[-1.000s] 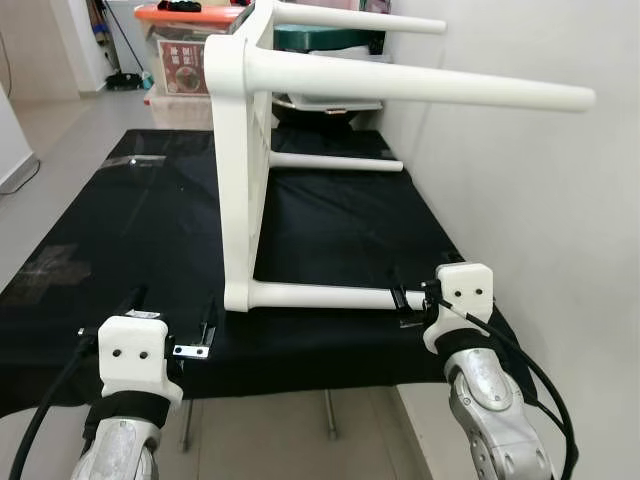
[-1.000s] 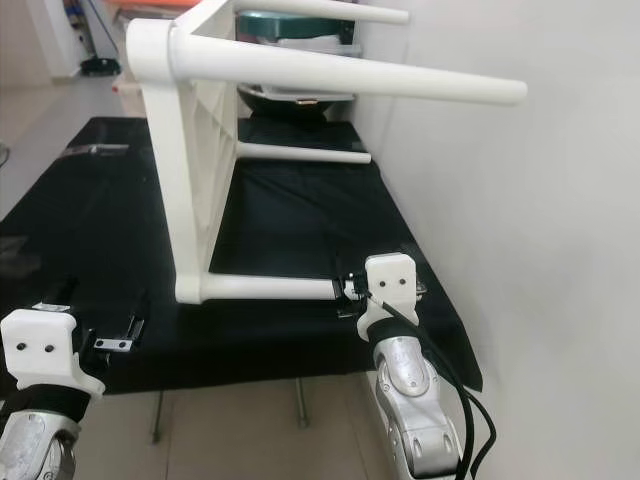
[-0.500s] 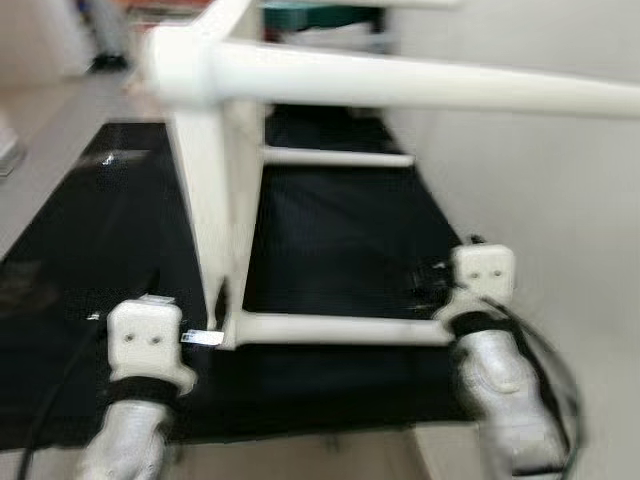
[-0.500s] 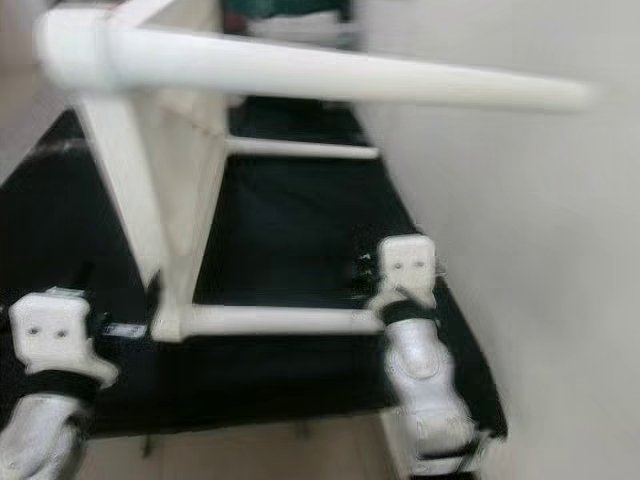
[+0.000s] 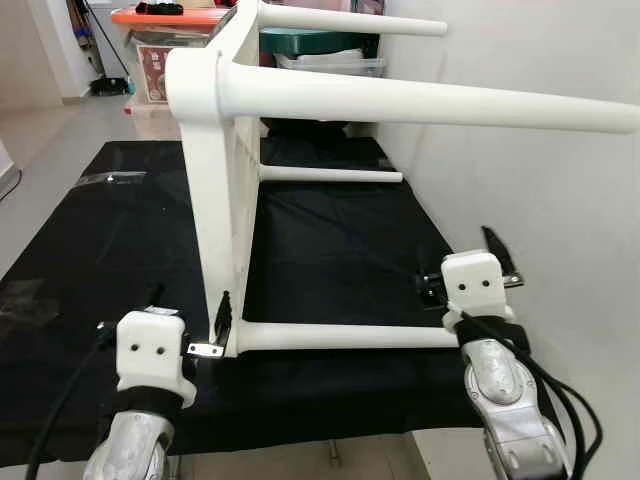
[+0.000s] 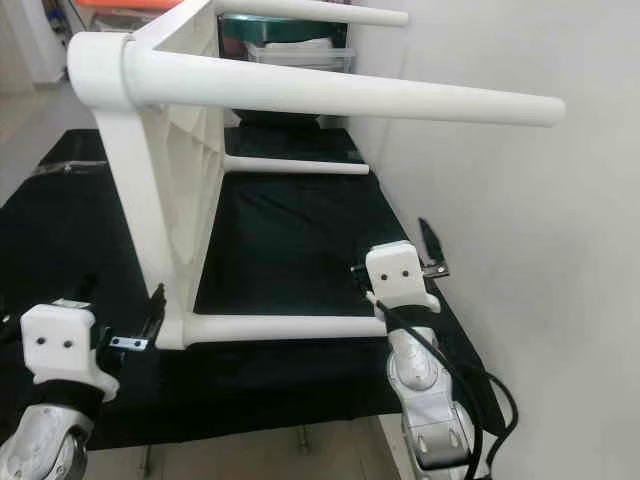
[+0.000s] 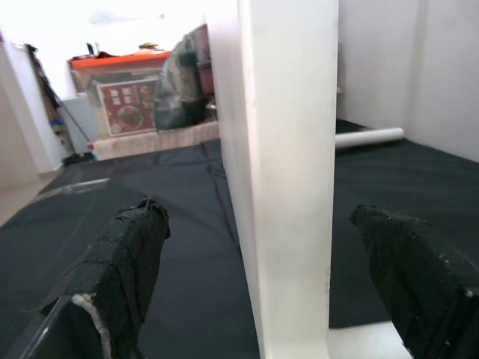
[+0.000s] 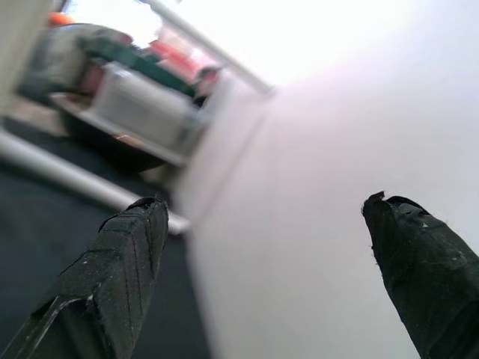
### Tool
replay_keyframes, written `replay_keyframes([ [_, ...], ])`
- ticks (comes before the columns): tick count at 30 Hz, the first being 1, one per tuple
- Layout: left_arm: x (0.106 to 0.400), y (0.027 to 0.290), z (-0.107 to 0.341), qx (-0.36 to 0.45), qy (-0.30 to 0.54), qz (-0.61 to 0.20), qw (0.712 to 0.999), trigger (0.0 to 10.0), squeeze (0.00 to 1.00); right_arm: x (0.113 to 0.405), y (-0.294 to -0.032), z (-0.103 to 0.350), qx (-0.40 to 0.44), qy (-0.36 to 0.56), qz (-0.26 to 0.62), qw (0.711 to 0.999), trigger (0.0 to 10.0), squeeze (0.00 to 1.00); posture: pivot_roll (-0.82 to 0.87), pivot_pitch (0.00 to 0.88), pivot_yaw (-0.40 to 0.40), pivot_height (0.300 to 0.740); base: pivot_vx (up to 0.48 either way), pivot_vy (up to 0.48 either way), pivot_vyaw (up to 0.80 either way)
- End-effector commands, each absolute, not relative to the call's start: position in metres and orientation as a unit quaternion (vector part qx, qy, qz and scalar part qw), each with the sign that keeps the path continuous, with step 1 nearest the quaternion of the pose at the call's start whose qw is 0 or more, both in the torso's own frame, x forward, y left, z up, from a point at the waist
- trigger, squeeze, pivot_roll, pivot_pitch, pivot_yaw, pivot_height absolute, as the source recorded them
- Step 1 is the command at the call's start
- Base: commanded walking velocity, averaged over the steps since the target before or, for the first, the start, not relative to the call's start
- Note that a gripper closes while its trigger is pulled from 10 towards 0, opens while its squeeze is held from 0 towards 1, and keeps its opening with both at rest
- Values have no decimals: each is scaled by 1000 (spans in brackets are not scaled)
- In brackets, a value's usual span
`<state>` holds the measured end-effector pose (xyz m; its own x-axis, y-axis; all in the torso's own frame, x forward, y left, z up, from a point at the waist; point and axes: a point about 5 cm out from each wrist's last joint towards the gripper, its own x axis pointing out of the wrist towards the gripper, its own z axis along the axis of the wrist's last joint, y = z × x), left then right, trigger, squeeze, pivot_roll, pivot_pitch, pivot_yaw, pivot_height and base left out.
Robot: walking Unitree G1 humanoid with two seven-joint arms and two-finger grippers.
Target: Building children table
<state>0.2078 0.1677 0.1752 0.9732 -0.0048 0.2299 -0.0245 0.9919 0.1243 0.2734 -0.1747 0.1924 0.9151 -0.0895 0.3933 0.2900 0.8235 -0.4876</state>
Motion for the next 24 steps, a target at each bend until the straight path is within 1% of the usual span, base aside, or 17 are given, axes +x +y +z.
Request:
replay_keyframes([
  [1,212,172,169,66,-100,2,993,10000,0,273,-176,201,-306,-208,-124,921,10000,0,71,0,-68,740,0,0,0],
  [2,216,176,166,66,-96,5,993,10000,0,272,-179,206,-321,-222,-140,910,10000,0,71,0,-68,740,0,0,0],
  [3,216,176,166,66,-96,5,993,10000,0,272,-179,206,-321,-222,-140,910,10000,0,71,0,-68,740,0,0,0],
  [5,232,185,164,71,-95,10,993,10000,0,270,-191,216,-361,-244,-187,880,10000,0,51,0,-57,740,0,0,0],
  [6,232,185,164,71,-95,10,993,10000,0,270,-191,216,-361,-244,-187,880,10000,0,51,0,-57,740,0,0,0],
  [7,237,187,163,77,-96,9,992,10000,0,270,-194,218,-369,-247,-198,873,10000,0,51,0,-57,740,0,0,0],
  [8,249,188,160,101,-98,-6,990,10000,0,272,-200,223,-384,-253,-216,861,10000,0,40,0,-58,740,0,0,0],
  [9,249,188,160,101,-98,-6,990,10000,0,272,-200,223,-384,-253,-216,861,10000,0,40,0,-58,740,0,0,0],
  [11,264,190,160,109,-100,-21,989,10000,0,274,-206,229,-399,-264,-237,845,10000,0,30,0,-52,740,0,0,0],
  [13,264,190,160,109,-100,-21,989,10000,0,274,-206,229,-399,-264,-237,845,10000,0,30,0,-52,740,0,0,0],
  [15,273,189,163,113,-105,-36,987,10000,0,276,-210,234,-406,-270,-250,837,10000,0,27,0,-51,740,0,0,0],
  [16,273,189,163,113,-105,-36,987,10000,0,276,-210,234,-406,-270,-250,837,10000,0,27,0,-51,740,0,0,0],
  [18,280,185,162,118,-106,-63,985,10000,0,278,-213,236,-410,-274,-260,830,10000,0,15,0,-44,740,0,0,0],
  [21,282,182,161,117,-105,-76,985,10000,0,280,-212,237,-411,-278,-260,829,10000,0,15,0,-44,740,0,0,0],
  [24,282,172,154,111,-102,-100,984,10000,0,285,-208,237,-407,-279,-250,833,10000,0,11,0,-44,740,0,0,0],
])
